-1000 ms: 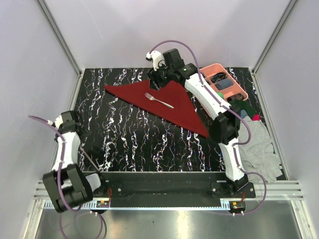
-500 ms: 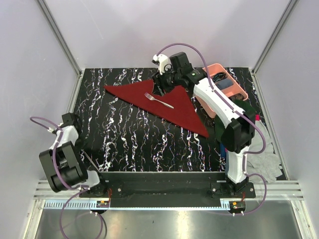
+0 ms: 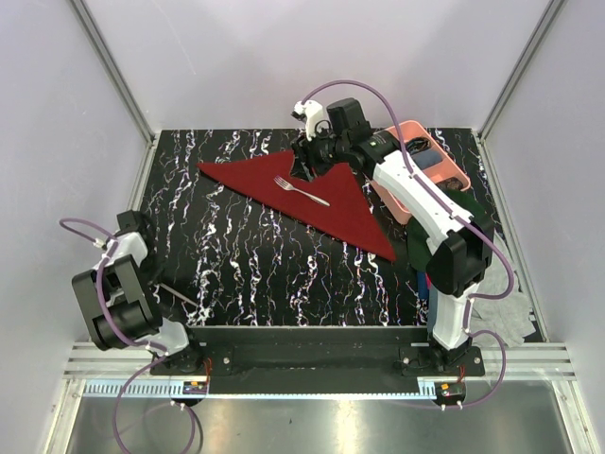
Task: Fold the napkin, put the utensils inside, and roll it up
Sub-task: Grab a utensil with the right arm
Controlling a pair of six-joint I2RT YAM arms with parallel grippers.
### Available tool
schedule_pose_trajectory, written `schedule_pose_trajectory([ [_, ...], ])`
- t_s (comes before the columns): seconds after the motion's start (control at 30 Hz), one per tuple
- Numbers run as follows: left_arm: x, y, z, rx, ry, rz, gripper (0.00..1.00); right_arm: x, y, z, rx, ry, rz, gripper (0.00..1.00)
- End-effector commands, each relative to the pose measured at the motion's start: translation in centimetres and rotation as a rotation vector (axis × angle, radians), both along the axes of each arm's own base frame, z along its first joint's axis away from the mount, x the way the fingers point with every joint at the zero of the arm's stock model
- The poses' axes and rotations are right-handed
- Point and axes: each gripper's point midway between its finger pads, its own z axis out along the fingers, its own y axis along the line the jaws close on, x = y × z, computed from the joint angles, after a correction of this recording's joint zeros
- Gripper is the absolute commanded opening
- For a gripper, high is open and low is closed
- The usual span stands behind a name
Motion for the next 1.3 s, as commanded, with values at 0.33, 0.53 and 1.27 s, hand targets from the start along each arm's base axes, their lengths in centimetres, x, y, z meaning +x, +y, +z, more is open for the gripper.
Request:
schedule_pose_trajectory([
  [0.33,9.5,-11.8,3.3,-0.208,-0.304,0.022,0.0,-1.9,-0.2,-1.8,0.016,0.049,0.002,0.58],
  [0.53,12.5,-17.8,2.5,-0.255,-0.283,-0.029,0.0,-3.4,-0.4,-3.4,0.018,0.089,-0.004,0.58],
  [1.27,14.3,-26.3,3.3,-0.322,-0.281,-0.218,0.83,-6.8,2.3,-7.4,-0.011,0.155,0.051,0.56],
])
